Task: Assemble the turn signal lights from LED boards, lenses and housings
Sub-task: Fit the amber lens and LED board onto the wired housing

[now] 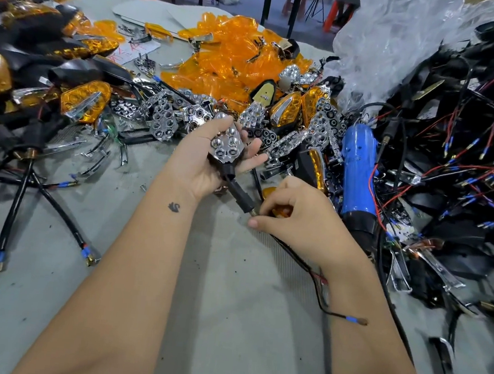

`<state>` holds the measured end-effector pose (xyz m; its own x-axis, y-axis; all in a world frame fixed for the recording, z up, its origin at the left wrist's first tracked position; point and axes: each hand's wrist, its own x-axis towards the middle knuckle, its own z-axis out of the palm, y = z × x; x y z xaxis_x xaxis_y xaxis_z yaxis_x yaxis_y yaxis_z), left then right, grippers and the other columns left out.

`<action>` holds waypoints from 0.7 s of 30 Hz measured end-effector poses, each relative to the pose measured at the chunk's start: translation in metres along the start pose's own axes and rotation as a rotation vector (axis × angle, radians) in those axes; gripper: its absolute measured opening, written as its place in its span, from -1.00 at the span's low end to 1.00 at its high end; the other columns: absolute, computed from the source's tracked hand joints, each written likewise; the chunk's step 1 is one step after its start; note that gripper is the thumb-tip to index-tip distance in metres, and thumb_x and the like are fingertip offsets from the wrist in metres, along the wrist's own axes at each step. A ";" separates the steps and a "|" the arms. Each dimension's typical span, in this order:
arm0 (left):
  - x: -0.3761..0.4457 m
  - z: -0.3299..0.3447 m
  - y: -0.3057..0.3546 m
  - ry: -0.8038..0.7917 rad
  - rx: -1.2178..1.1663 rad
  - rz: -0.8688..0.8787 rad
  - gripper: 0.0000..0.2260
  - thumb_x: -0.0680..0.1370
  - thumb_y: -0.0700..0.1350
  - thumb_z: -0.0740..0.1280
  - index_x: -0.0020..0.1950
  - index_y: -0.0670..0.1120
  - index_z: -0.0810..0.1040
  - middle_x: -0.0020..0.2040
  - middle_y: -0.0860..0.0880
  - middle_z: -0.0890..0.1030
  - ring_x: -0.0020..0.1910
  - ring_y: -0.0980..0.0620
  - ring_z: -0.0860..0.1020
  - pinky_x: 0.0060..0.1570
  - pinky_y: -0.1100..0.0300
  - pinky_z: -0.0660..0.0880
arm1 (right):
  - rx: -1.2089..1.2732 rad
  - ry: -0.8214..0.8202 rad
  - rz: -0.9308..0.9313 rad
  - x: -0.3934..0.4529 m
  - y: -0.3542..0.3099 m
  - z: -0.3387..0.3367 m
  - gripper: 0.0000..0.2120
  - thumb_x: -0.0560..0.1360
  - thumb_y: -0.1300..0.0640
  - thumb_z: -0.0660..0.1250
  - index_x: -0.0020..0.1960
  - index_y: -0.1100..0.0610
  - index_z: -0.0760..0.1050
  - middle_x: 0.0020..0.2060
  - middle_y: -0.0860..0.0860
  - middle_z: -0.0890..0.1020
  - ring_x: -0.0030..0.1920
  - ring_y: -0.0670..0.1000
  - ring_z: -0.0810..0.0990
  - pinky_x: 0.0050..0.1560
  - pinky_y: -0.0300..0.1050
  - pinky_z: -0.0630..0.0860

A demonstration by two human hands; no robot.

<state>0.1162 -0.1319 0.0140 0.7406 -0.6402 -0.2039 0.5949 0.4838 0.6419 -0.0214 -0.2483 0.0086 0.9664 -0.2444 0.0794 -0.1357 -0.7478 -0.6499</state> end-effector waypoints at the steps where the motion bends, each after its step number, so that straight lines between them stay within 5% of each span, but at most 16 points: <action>1: 0.001 -0.001 0.001 0.011 0.049 -0.002 -0.83 0.65 -0.16 0.25 -0.06 -0.23 0.51 -0.24 -0.15 0.58 -0.30 -0.09 0.65 -0.25 -0.05 0.65 | -0.003 -0.005 0.001 0.000 0.000 0.000 -0.85 0.35 -0.07 0.55 -0.27 -0.03 0.65 -0.20 -0.06 0.47 -0.13 -0.07 0.49 0.00 0.13 0.50; 5: 0.003 0.000 0.001 0.010 0.406 0.027 -0.85 0.61 -0.13 0.31 0.05 -0.17 0.63 -0.09 -0.14 0.61 -0.18 -0.05 0.67 -0.11 0.00 0.66 | 0.001 0.009 -0.008 0.001 0.004 -0.001 -0.87 0.43 0.13 0.47 -0.23 -0.08 0.60 -0.16 -0.09 0.46 -0.19 -0.17 0.47 -0.09 -0.11 0.44; 7: 0.003 -0.001 0.001 0.017 0.636 0.061 -0.82 0.54 -0.06 0.39 0.09 -0.07 0.66 0.08 -0.11 0.63 0.03 -0.04 0.61 0.13 -0.05 0.57 | 0.056 0.062 -0.005 0.001 0.007 -0.002 -0.75 0.43 0.30 0.33 -0.14 -0.06 0.55 -0.10 -0.06 0.47 -0.24 -0.18 0.44 -0.13 -0.27 0.36; 9: 0.003 -0.002 -0.001 0.047 0.789 0.168 -0.84 0.53 -0.05 0.43 0.07 -0.07 0.68 0.09 -0.15 0.67 0.02 0.01 0.55 0.26 -0.01 0.47 | 0.084 0.123 0.000 0.002 0.009 -0.002 -0.72 0.42 0.39 0.30 -0.04 0.03 0.53 -0.11 -0.06 0.46 -0.24 -0.16 0.42 -0.17 -0.38 0.35; 12: 0.003 -0.005 -0.006 0.124 0.910 0.321 -0.80 0.54 -0.04 0.44 -0.08 -0.18 0.69 -0.17 -0.22 0.67 -0.18 0.01 0.54 0.09 0.05 0.52 | 0.037 0.125 0.006 0.005 0.013 0.001 -0.67 0.44 0.41 0.33 0.07 0.06 0.54 -0.15 -0.10 0.43 -0.24 -0.13 0.41 -0.17 -0.41 0.37; 15: 0.008 -0.008 -0.006 0.232 0.940 0.342 -0.84 0.52 -0.02 0.47 -0.24 -0.03 0.67 -0.40 0.08 0.63 -0.36 0.08 0.56 -0.12 0.12 0.53 | 0.062 0.144 0.002 0.006 0.014 0.004 -0.63 0.47 0.41 0.31 0.10 -0.02 0.54 -0.20 -0.08 0.46 -0.28 -0.11 0.38 -0.20 -0.38 0.35; 21: 0.012 -0.007 -0.012 0.336 1.175 0.416 -0.84 0.53 0.05 0.43 -0.19 0.01 0.67 -0.32 0.03 0.64 -0.31 0.01 0.56 -0.16 0.04 0.55 | 0.440 0.410 -0.010 0.005 0.008 -0.007 -0.55 0.46 0.46 0.32 0.06 -0.08 0.50 -0.22 -0.07 0.46 -0.23 -0.08 0.44 -0.17 -0.25 0.45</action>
<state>0.1200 -0.1415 -0.0013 0.9467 -0.3054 0.1022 -0.2011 -0.3128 0.9283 -0.0194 -0.2594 0.0094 0.7920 -0.5228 0.3152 0.0605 -0.4465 -0.8927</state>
